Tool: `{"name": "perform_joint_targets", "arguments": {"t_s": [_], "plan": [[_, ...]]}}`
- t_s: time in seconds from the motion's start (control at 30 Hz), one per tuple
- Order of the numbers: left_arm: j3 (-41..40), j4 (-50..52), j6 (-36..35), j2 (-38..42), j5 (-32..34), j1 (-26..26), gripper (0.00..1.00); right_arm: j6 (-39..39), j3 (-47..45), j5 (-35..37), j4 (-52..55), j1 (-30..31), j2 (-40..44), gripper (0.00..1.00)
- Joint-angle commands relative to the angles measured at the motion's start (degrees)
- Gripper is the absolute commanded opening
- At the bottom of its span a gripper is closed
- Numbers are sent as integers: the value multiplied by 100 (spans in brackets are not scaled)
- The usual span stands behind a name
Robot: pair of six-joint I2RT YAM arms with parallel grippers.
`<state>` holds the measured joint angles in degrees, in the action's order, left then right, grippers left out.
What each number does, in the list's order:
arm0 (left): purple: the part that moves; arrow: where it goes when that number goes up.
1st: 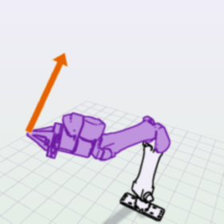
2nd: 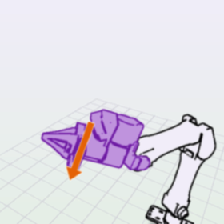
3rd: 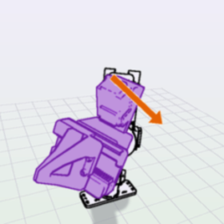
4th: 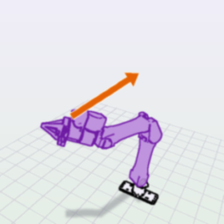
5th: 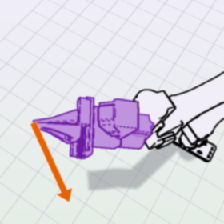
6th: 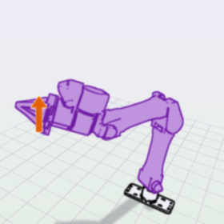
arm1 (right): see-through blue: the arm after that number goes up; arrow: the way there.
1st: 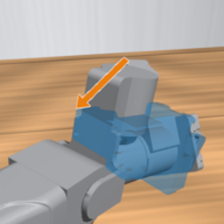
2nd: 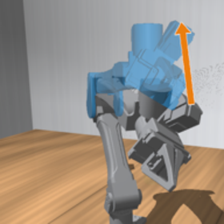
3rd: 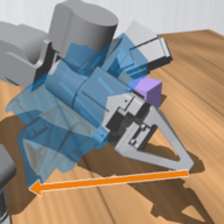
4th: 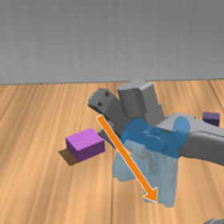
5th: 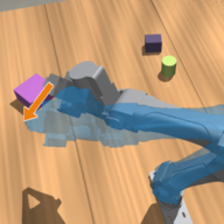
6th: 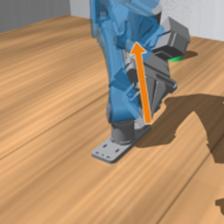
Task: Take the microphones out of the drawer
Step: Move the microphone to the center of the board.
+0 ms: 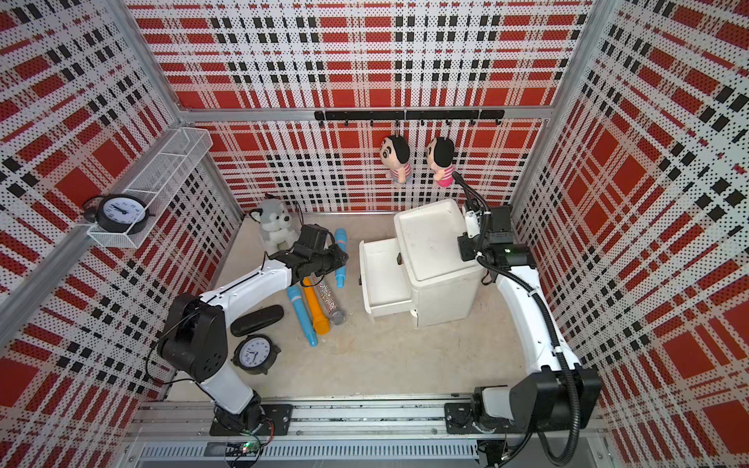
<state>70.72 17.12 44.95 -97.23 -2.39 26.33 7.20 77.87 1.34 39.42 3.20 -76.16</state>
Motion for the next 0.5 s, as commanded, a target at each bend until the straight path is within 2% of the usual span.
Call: {"name": "perform_joint_targets", "arguments": {"t_s": [0.0, 0.17, 0.47], "plan": [[-67, -611, 219, -179, 378, 214, 0, 185, 3, 298, -980, -25, 179, 0], [-243, -698, 617, -411, 727, 508, 0, 168, -21, 227, -1006, -28, 189, 0], [-558, -895, 1055, -871, 823, 689, 0, 159, -8, 133, -1017, -28, 181, 0]]}}
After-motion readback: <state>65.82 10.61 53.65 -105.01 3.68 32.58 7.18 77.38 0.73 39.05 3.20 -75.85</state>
